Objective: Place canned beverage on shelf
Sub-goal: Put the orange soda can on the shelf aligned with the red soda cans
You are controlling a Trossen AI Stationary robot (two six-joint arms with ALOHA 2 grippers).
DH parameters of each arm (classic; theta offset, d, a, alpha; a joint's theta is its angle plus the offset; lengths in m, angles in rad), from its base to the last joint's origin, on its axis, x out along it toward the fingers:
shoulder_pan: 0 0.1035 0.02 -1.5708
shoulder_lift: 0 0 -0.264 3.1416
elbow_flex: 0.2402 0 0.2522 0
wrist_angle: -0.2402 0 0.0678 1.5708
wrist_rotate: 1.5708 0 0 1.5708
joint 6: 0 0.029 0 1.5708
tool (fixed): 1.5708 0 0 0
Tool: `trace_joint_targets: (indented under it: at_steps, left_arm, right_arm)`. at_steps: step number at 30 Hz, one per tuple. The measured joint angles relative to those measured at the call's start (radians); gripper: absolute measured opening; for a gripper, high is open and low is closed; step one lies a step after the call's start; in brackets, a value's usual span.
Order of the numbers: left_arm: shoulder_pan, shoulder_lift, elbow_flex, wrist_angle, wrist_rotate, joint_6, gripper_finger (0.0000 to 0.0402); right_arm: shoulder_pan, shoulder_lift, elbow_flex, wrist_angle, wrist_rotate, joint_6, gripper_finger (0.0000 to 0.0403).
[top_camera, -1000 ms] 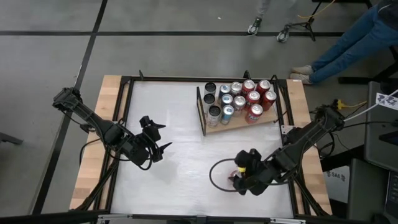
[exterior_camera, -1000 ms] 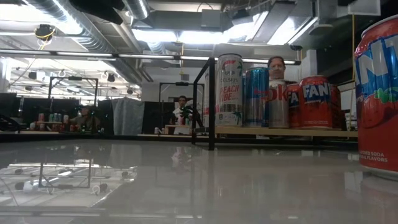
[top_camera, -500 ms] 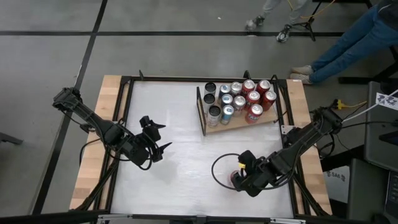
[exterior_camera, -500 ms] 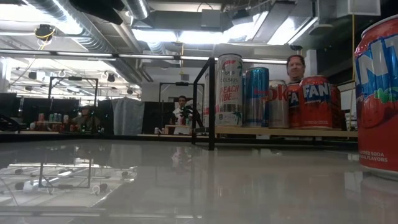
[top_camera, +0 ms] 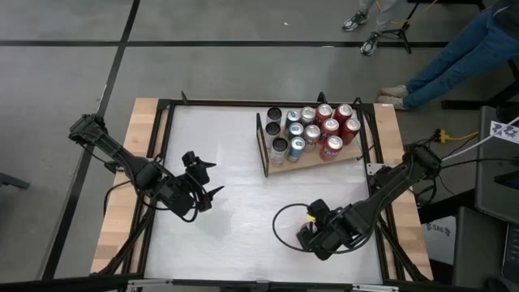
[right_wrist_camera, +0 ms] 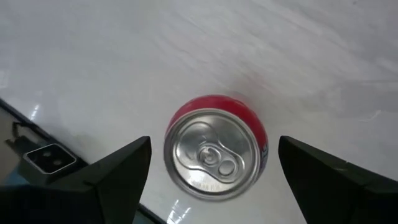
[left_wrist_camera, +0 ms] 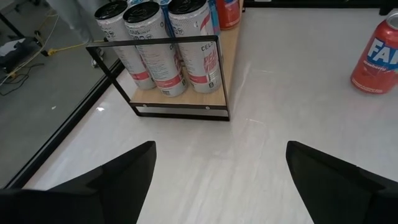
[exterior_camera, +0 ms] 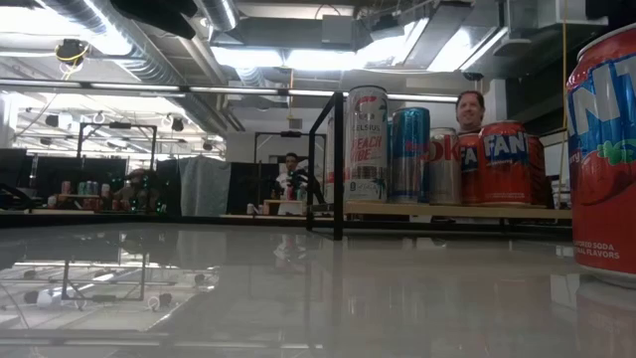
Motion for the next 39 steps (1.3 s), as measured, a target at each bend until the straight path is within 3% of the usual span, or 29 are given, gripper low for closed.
trace_joint_targets:
  at_steps: [39]
  left_arm:
    - [0.000,0.000,0.000,0.000,0.000,0.000,0.0351]
  right_arm:
    - [-0.002,0.080,-0.001,0.033,-0.044,0.067,0.0340]
